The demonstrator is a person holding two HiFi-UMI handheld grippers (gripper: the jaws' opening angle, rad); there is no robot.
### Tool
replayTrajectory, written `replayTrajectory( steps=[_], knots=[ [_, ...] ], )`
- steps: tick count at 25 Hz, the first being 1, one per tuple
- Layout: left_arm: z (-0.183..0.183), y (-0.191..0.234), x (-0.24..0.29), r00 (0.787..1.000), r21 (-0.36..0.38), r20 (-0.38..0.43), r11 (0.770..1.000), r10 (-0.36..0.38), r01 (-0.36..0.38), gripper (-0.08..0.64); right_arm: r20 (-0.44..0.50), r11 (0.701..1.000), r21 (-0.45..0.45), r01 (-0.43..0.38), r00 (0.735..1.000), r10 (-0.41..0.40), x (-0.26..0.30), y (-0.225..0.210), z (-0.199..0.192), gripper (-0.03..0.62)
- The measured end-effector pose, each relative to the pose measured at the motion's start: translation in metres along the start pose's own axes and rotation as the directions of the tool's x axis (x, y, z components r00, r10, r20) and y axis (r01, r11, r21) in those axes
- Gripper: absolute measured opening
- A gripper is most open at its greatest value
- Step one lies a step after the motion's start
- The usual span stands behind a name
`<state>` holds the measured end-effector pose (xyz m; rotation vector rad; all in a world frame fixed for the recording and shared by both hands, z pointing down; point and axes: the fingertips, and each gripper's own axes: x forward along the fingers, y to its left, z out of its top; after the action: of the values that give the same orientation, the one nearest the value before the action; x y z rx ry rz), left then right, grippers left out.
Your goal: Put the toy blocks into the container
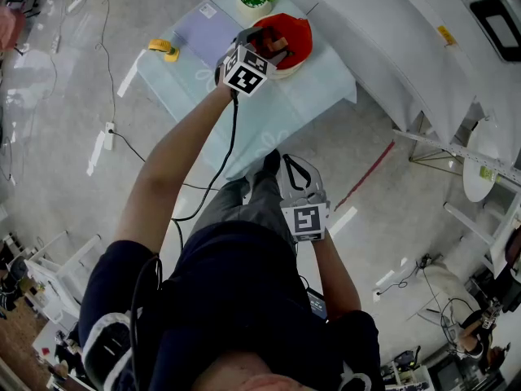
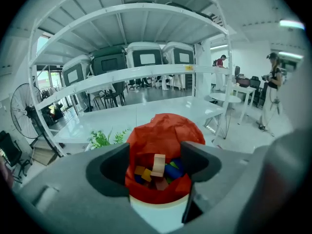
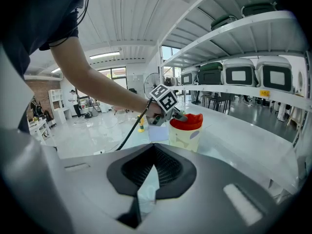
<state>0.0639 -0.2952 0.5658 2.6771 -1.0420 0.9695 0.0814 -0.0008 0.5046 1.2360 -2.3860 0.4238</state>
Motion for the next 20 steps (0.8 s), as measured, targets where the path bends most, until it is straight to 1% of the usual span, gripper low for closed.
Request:
replayTrajectory(
  steps=[5,9,13,16,20],
  knots=[
    [0.008,0.001,-0.013,0.999,-0.006,0.041,1.000,0.018,-0.017,0.329,-0.005,1.000,-0.015,0.010,1.000,-0.010,0.000,-0.001,0.004,-0.002],
    [0.016,0.001,-0.032,0.995,-0.027,0.094,0.999,0.036,-0.033,0.325,0.022,1.000,-0.009,0.003,1.000,-0.003,-0.001,0.001,0.009,-0.002],
    [0.022,0.003,-0.057,0.987,-0.050,0.145,0.997,0.068,-0.061,0.310,0.049,0.999,-0.046,-0.010,0.999,0.012,-0.003,0.003,0.019,-0.002],
    [0.028,0.003,-0.076,0.979,-0.063,0.180,0.995,0.092,-0.082,0.296,0.060,0.999,-0.052,-0.010,0.998,0.013,-0.004,0.003,0.022,-0.002],
    [0.038,0.002,-0.099,0.968,-0.061,0.230,0.994,0.106,-0.094,0.280,0.076,0.999,-0.054,-0.009,0.997,0.013,-0.005,0.003,0.027,-0.002]
  ],
)
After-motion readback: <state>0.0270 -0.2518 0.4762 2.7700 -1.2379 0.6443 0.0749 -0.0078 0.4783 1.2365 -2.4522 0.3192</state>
